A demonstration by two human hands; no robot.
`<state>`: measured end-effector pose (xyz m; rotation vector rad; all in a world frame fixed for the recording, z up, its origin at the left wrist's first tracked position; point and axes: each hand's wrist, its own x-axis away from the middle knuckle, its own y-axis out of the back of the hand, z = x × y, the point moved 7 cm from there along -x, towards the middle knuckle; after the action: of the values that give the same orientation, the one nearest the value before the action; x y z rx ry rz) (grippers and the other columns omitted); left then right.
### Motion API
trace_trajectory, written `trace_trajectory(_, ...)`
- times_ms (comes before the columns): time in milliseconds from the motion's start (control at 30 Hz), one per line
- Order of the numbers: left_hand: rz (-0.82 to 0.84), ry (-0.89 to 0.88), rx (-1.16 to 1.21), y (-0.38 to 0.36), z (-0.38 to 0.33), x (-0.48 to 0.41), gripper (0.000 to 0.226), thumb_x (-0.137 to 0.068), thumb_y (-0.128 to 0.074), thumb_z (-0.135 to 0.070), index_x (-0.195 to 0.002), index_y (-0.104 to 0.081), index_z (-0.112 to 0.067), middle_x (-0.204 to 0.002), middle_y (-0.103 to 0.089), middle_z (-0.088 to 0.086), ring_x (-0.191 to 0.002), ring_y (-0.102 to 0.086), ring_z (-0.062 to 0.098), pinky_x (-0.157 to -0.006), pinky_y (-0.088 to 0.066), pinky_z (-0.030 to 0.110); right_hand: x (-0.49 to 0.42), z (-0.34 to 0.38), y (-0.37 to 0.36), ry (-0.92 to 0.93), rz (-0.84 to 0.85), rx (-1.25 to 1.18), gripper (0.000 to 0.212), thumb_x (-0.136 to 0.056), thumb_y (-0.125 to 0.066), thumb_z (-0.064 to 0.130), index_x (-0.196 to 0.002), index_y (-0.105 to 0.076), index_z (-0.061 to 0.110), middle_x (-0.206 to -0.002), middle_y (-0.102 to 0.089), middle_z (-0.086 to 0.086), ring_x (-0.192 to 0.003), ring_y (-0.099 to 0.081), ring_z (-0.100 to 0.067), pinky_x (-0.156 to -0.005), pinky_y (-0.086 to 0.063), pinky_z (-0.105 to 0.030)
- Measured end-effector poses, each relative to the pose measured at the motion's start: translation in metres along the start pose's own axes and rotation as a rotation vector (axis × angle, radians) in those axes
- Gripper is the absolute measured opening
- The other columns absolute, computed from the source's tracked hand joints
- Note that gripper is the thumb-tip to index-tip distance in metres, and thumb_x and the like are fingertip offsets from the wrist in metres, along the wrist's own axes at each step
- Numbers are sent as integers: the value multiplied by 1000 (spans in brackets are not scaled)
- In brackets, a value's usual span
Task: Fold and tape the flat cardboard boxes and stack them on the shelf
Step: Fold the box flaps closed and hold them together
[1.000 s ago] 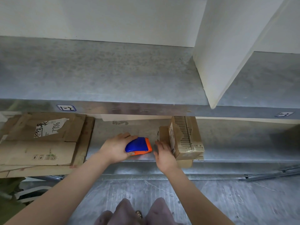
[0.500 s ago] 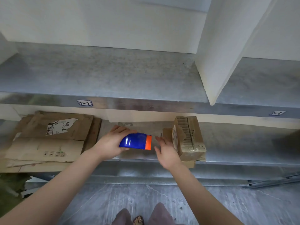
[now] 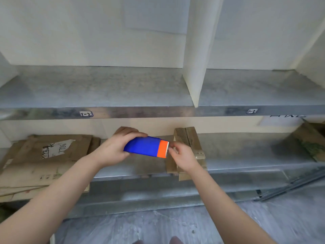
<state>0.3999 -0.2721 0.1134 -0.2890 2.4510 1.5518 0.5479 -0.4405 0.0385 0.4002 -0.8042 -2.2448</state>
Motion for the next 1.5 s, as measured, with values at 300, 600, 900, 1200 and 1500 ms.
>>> trace_trajectory(300,62,142,121,-40,-4,15,71,-74,-84,-26,-134,-47,-36,-118,-54,-10,-110,-49,12,-96,-35,20,42,-66,76,-262,-143,-6,14,-87,-68,24,-73,-69,23,-71,-63,14,-73,-56,-6,-60,-34,-12)
trace_trajectory(600,103,278,99,-71,-3,12,74,-74,-83,-29,-138,-46,-33,-126,-53,-4,-115,-47,15,-99,-33,25,35,-130,120,-422,-56,130,13,-90,-66,30,-87,-74,20,-84,-67,5,-86,-57,-15,-71,-35,-23)
trace_trajectory(900,120,407,83,-95,2,11,77,-71,-85,-29,-139,-47,-31,-120,-55,-2,-111,-48,16,-95,-33,23,12,-159,107,-418,100,192,19,-90,-64,31,-98,-73,16,-105,-73,-6,-104,-63,-26,-79,-43,-27)
trace_trajectory(1200,192,452,54,-112,3,2,75,-76,-81,-32,-140,-43,-37,-117,-54,-3,-109,-47,15,-92,-35,26,3,-178,72,-515,219,-52,28,-95,-58,30,-117,-65,15,-121,-64,-7,-117,-56,-29,-91,-46,-33)
trace_trajectory(1500,161,474,33,-111,7,-2,79,-73,-83,-30,-137,-39,-48,-113,-51,-9,-104,-46,10,-89,-35,26,18,-187,44,-731,82,-666,51,-87,-71,30,-130,-46,18,-127,-54,-2,-113,-57,-24,-69,-59,-35)
